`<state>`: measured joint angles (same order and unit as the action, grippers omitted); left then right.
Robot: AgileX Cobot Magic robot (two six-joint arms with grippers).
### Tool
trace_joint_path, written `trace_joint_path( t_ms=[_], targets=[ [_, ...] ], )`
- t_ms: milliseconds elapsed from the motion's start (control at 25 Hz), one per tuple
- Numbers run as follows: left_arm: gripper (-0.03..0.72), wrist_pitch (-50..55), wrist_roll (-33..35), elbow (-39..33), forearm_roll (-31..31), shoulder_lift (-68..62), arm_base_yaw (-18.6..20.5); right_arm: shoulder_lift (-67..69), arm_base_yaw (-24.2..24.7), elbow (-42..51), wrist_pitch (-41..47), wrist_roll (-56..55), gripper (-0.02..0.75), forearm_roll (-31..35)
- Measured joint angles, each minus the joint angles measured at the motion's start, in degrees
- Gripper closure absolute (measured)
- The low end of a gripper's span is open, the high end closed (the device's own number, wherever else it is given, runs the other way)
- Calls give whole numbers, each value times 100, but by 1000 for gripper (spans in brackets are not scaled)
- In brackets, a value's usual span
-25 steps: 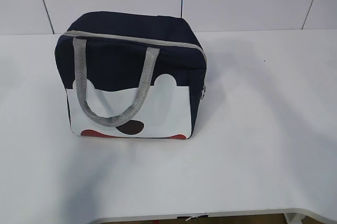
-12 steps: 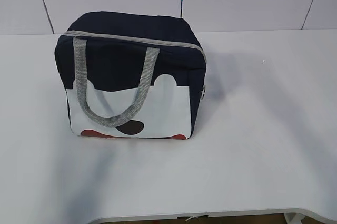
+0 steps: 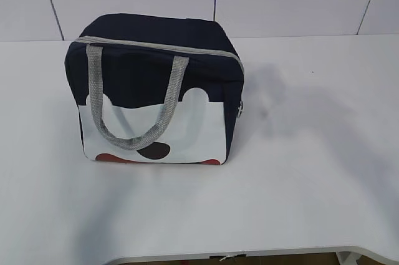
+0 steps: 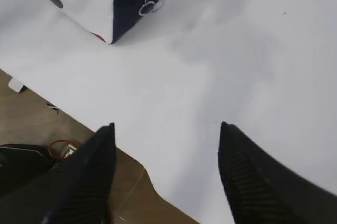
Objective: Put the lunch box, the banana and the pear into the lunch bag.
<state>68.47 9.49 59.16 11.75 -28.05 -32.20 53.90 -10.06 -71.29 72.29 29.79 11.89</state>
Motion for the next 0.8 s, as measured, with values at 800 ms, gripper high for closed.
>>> trace_joint_path(
  t_ms=[800],
  targets=[
    [165,-665,-161,-1731,-1540,884,0,-2272,0,1381,13,-1429,212,-637]
  ],
)
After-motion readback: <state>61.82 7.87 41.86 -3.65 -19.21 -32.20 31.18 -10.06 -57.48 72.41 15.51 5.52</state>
